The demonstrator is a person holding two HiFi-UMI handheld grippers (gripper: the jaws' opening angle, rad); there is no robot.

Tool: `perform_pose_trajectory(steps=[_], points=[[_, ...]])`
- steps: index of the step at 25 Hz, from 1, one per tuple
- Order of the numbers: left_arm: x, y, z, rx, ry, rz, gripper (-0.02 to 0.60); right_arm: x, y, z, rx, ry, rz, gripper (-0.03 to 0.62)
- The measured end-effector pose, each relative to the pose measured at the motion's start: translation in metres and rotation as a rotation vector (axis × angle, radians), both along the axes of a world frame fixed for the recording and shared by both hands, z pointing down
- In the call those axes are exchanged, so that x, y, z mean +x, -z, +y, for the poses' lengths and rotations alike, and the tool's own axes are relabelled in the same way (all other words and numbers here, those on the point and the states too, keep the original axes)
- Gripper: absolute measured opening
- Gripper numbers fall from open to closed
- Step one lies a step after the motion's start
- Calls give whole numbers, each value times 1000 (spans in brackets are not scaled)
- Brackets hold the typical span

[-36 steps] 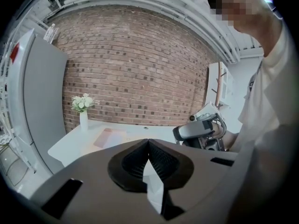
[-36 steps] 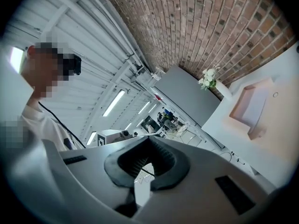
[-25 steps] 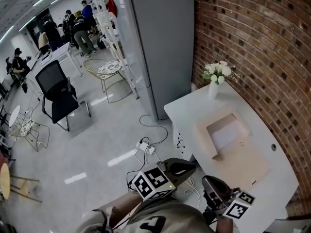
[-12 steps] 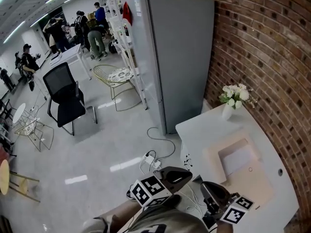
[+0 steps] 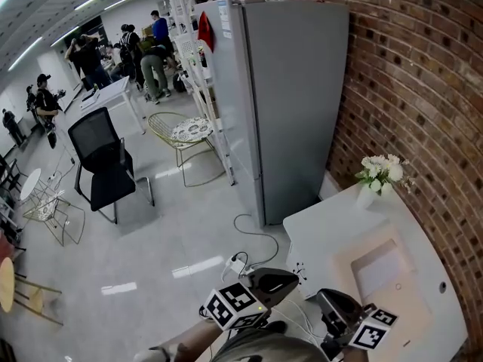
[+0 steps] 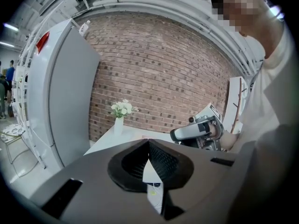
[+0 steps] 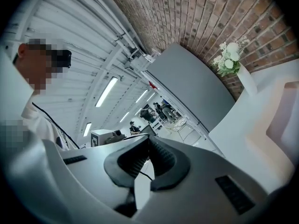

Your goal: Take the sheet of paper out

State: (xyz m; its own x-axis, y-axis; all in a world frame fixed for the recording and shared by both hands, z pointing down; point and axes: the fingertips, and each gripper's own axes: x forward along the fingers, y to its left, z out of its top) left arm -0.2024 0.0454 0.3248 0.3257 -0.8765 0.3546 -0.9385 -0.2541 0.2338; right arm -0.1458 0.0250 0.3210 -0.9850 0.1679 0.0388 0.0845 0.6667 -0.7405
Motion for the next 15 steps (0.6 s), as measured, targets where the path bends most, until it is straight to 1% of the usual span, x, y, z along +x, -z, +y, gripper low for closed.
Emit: perform_pose_trajectory(steps=[4, 8, 10, 13, 15], points=[[-12, -6, -4, 0, -20, 4, 14, -5, -10, -12, -26, -42, 33, 25], [-10, -12, -18, 1, -77, 6, 14, 9, -20, -30, -20, -141, 54, 25], [-14, -8, -20, 8, -103, 1, 14, 10, -24, -39, -21, -183, 56, 25], [-19, -7, -27, 15, -101, -11, 14, 12, -29, -58, -17, -213, 66, 25], [-11, -11, -36, 11, -103, 1, 14, 27, -34, -67, -28, -241, 83, 25]])
